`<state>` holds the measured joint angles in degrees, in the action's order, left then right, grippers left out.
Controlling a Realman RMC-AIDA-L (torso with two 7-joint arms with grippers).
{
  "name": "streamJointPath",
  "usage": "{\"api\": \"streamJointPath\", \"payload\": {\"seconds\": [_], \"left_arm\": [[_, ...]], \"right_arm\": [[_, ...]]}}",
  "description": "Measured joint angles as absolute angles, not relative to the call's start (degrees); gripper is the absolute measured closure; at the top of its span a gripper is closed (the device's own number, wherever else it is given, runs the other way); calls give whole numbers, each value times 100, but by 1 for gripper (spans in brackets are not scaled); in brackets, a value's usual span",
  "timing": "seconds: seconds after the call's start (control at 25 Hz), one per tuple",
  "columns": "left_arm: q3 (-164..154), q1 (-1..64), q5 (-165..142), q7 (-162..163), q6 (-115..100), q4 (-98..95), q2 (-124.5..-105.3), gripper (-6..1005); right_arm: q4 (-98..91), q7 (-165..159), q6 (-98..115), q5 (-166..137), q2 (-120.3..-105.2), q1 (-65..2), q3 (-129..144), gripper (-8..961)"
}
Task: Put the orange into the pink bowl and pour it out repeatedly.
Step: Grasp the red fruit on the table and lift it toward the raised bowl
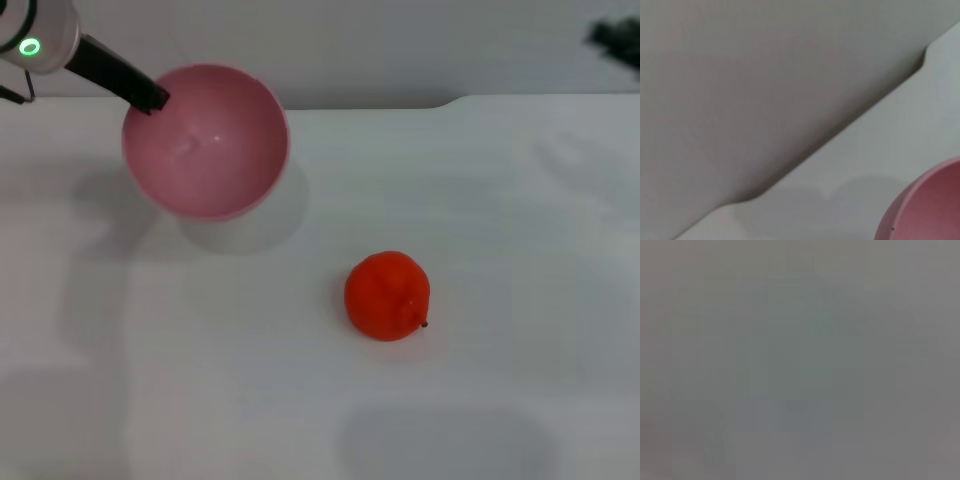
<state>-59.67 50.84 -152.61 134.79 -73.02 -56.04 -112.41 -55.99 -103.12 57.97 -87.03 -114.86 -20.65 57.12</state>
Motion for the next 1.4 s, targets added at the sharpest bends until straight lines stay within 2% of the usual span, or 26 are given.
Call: {"api": "streamJointPath", "payload": {"seconds": [0.12, 0.2, 0.4, 0.8, 1.4], "left_arm": [[-5967, 5084, -15260, 13479, -7302, -5604, -11241, 956], [-6194, 5113, -15259, 13473, -7520, -5614, -11316, 956], [-6404, 5170, -15256, 13461, -7704, -5629, -11365, 956], [-6501, 5189, -15258, 13471, -7824, -5659, -11385, 956], [-6687, 5386, -15301, 13474, -7893, -5664, -11558, 955]], "right_arm": [[-6258, -11688, 6099, -10925, -11581, -2631, 5896, 425], [-6540, -12277, 6441, -11970, -11637, -2930, 5994, 425], [-7172, -13534, 7788, -14479, -11872, -3821, 6747, 425], [-7058, -13938, 7900, -14545, -11892, -4063, 8199, 424], [-6129, -14004, 7076, -13791, -11916, -4016, 8911, 425]]}}
